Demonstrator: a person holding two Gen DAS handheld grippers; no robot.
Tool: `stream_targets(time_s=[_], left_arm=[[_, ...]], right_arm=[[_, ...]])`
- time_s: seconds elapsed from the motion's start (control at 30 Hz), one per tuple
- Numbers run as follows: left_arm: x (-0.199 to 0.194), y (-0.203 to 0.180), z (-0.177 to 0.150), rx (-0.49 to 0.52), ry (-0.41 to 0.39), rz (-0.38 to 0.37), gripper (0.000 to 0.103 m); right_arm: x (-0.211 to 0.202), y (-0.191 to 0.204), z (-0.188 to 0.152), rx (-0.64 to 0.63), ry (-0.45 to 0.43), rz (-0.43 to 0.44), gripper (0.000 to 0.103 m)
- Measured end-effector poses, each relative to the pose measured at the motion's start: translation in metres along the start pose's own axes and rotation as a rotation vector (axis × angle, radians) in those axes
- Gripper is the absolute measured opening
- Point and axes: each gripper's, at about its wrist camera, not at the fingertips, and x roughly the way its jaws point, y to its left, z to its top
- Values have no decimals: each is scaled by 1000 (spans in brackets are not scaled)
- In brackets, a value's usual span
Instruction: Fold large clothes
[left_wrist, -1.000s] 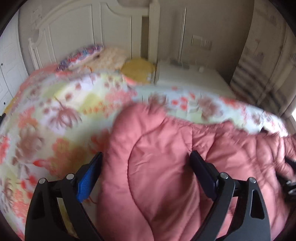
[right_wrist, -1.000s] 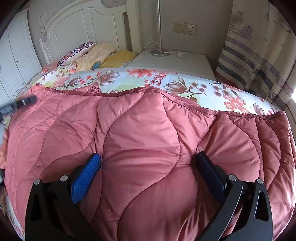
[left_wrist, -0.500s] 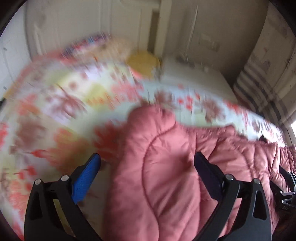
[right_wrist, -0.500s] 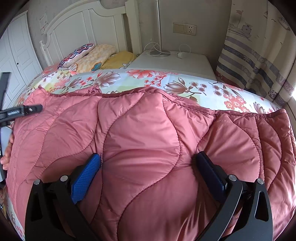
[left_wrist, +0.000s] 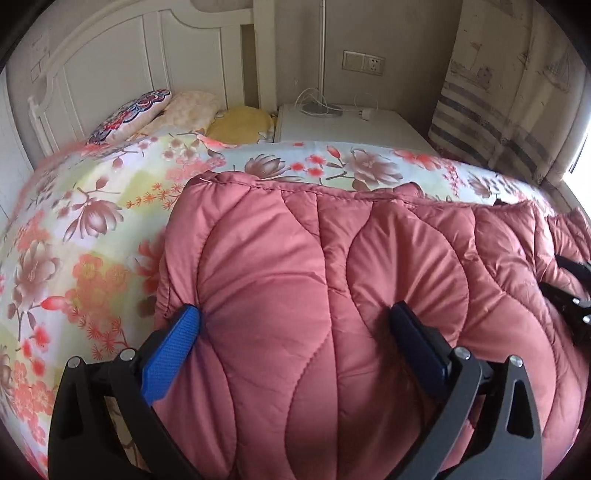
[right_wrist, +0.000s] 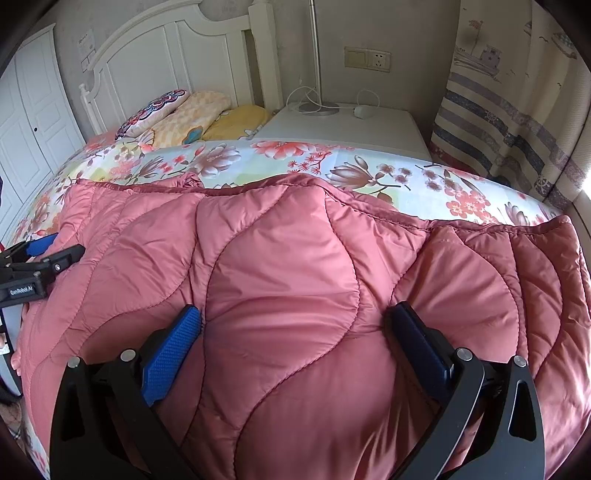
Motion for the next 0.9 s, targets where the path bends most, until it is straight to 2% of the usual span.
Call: stream_targets(time_s=[0.17,0.27,0.33,0.4,0.47,0.57,0.67,0.73,0.9], left_arm=[[2,-7,-4,23,-1,31,101],[6,-7,-3,28,-4,37,101],[5,-7,-3,31,-8,41,101],[4,-8,-3,31,-10,41,101],[3,-8,-4,30,-11,39,101],[4,-7,-4,30,-11,40,101],[4,-8,-4,30,-11,40,101],[3,-7,-4,29,-12,38,101],[3,-8,-4,32,-10,49,101]], right_arm=[[1,1,1,-2,5,-5,99],[0,0,7,-1,59,-5,99],[-15,1,13,46,68,-47,99],[-39,8,12,74,10,7,99],[-67,26,4,46,-63,79,99],[-90,55,-18,-39,-115,83,99],[-85,74,-42,-111,-83,49,99],[-67,82,-56,-163,-37,-24,99],[-40,84,-67,-211,-46,-31,99]])
